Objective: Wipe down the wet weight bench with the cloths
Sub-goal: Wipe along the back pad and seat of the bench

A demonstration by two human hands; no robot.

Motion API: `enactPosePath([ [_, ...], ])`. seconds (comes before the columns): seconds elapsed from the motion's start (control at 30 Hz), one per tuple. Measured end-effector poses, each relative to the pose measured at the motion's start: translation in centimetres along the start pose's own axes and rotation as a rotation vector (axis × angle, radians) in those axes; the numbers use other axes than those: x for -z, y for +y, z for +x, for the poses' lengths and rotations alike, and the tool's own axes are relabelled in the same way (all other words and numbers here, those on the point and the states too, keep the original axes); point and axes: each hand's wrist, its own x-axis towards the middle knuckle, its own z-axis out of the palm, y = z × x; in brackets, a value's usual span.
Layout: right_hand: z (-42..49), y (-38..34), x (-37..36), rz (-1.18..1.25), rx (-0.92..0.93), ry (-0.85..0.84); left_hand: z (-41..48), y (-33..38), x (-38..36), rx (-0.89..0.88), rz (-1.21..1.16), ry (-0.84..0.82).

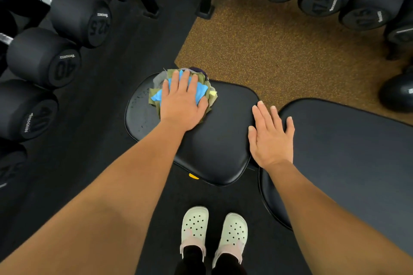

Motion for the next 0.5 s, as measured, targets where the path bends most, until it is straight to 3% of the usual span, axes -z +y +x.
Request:
enactPosePath([
  [0.07, 0.0, 0.0, 0.0, 0.005, -0.001, -0.002, -1.5, 1.6, -0.2, -0.028, 0.008, 0.013],
  [0.27, 0.0, -0.1, 0.2, 0.001, 0.000, -0.011, -4.8, -0.3, -0.8, -0.496, 0.013, 0.016],
  [0.33, 0.0, 0.0, 0.2, 0.003, 0.000, -0.013, -2.9, -1.0, -0.6, -0.442, 0.022, 0.014],
  [0.43, 0.0, 0.0, 0.1, 0.003, 0.004, -0.008, 0.1, 0.0, -0.2, -0.162, -0.010, 0.007],
  [0.5, 0.1, -0.1, 0.1, 0.005, 0.007, -0.006, 0.7, 1.3, 0.0, -0.068, -0.007, 0.021],
])
